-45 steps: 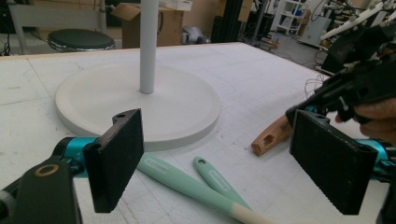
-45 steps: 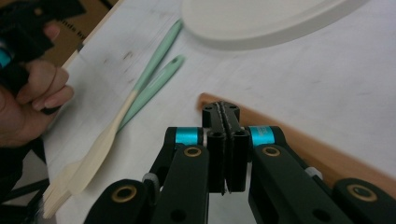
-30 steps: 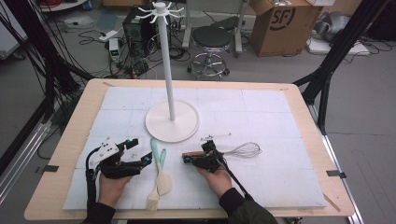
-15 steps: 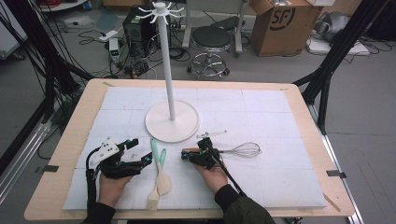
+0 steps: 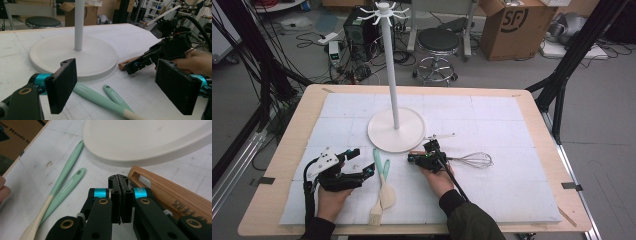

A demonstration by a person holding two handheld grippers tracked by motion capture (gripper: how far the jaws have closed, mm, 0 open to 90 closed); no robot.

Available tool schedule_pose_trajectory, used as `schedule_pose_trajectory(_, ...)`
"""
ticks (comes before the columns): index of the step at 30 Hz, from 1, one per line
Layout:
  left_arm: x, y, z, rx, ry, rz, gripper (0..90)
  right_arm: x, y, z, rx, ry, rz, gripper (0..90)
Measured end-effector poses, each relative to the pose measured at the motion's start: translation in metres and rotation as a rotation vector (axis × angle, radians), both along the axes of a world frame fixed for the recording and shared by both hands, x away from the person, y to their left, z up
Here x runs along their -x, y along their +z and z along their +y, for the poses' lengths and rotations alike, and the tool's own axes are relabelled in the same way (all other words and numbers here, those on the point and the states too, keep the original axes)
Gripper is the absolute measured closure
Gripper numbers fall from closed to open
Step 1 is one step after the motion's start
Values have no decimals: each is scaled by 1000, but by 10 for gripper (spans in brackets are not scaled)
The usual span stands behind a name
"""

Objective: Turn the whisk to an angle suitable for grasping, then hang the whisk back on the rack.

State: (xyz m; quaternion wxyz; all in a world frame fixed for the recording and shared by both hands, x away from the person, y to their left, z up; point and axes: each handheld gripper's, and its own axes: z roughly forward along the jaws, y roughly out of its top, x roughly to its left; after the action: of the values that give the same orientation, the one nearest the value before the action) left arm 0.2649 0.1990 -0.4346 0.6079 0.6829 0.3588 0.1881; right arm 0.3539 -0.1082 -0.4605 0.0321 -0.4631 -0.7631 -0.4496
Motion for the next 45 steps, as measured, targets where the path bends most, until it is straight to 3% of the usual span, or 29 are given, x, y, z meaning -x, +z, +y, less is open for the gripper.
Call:
schedule_pose_trajectory(4,0,0,1,1,0,2,185,-4,0,-4,-13,-12,7,897)
schedule_pose_trajectory(6,1,0,2,7,3,3,185,-3,5,-8,-20,6,-6,764)
schedule_pose_trajectory(10,0,0,3,4,7,4,185,3,23,-21,-57,14,-71,704)
schedule_pose_trajectory(13,1,0,3,4,4,4,185,2,30,-34,-59,11,-75,596)
schedule_pose_trajectory(15,2,0,2,1,5,4,185,1,33,-42,-34,-12,-73,529)
schedule_pose_trajectory(27,1,-1,2,-3,6,11,185,-3,43,-78,4,-5,-79,506)
schedule_pose_trajectory(30,1,-1,2,-2,7,7,185,-5,42,-86,26,7,-70,505)
schedule_pose_trajectory(32,1,-1,2,1,7,10,185,-9,39,-92,52,26,-39,495)
schedule_pose_trajectory(45,0,-1,1,-2,2,7,186,-15,28,-88,135,81,12,503)
